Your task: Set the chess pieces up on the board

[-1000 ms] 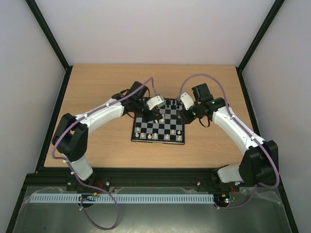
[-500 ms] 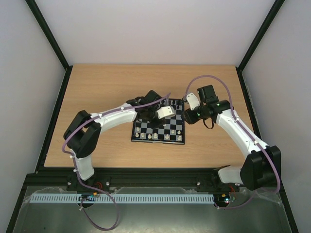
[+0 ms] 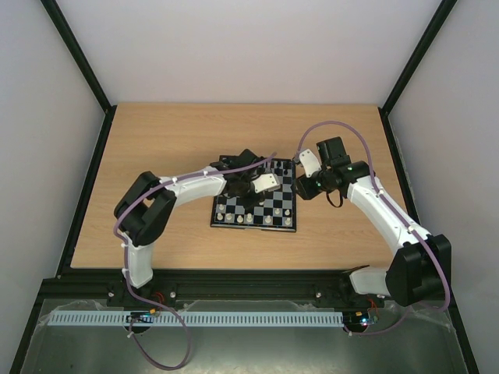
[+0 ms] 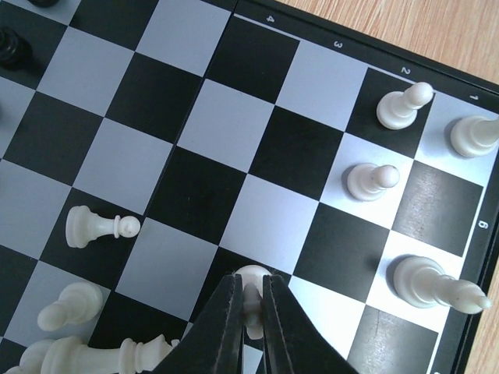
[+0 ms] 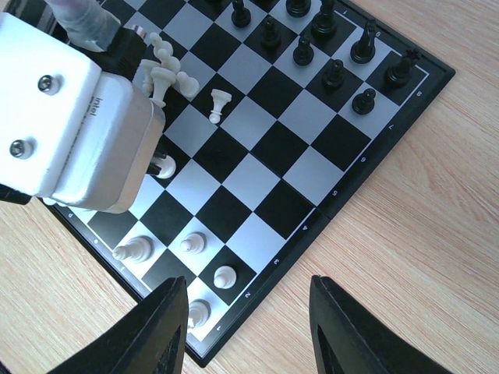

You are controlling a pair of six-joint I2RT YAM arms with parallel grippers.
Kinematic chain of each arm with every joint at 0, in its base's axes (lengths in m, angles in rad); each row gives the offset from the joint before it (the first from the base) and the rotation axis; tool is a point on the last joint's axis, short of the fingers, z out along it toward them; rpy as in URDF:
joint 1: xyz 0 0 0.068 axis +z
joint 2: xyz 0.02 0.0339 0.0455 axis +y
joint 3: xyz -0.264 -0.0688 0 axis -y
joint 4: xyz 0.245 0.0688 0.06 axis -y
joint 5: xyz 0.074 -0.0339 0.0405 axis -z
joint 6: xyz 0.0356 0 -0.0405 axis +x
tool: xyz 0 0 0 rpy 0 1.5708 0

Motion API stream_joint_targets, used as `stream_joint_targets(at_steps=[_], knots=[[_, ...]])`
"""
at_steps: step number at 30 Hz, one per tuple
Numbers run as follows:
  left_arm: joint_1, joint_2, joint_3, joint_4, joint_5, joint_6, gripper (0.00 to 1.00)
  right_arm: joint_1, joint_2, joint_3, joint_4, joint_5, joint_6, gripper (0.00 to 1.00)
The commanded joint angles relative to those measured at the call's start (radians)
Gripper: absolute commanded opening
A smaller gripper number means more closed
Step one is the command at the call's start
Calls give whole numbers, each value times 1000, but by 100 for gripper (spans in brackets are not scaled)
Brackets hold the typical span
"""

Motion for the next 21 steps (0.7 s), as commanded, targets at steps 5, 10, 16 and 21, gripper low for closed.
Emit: stream_joint_targets(at_steps=[5, 10, 16, 21], knots=[[-2, 23, 41, 0, -11, -23, 21, -4, -3, -4, -13, -2, -13, 43], [13, -24, 75, -63, 32, -8, 30, -3, 23, 9, -17, -29, -35, 46], [121, -166, 109, -175, 147, -29, 32, -2, 118, 107, -117, -143, -184, 46], [285, -281, 8, -174, 259, -118, 33, 50, 235, 242, -212, -161, -331, 42]])
